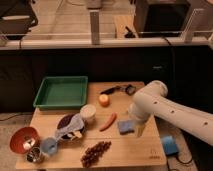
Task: Place fork in red bowl
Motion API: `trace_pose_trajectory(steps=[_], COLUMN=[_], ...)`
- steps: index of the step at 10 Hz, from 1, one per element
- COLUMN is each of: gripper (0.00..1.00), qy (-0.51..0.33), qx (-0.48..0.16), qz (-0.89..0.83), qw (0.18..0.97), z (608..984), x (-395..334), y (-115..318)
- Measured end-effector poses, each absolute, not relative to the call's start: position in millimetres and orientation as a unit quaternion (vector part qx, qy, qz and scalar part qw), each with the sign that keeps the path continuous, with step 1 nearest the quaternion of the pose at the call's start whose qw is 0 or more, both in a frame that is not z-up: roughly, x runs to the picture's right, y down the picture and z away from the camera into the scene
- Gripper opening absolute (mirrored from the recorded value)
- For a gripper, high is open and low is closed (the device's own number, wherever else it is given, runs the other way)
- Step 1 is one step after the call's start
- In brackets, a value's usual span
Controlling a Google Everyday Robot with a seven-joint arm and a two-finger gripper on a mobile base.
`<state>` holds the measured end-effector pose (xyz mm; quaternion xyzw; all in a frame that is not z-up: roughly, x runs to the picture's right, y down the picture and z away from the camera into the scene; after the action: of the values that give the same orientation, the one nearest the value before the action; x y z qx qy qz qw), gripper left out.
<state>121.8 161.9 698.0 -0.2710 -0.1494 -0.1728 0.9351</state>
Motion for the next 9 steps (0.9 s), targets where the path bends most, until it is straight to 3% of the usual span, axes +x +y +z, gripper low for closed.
trace_pose_trajectory(steps=[4, 9], gripper=[0.8, 0.8], qy=[-0.261, -0.309], qx=[-0.26, -0.279], qz=[-0.202, -0.23], qw=[0.907, 0.88], z=[632.2, 604.5], x=[42.6, -61.7], y=[136.5, 141.5])
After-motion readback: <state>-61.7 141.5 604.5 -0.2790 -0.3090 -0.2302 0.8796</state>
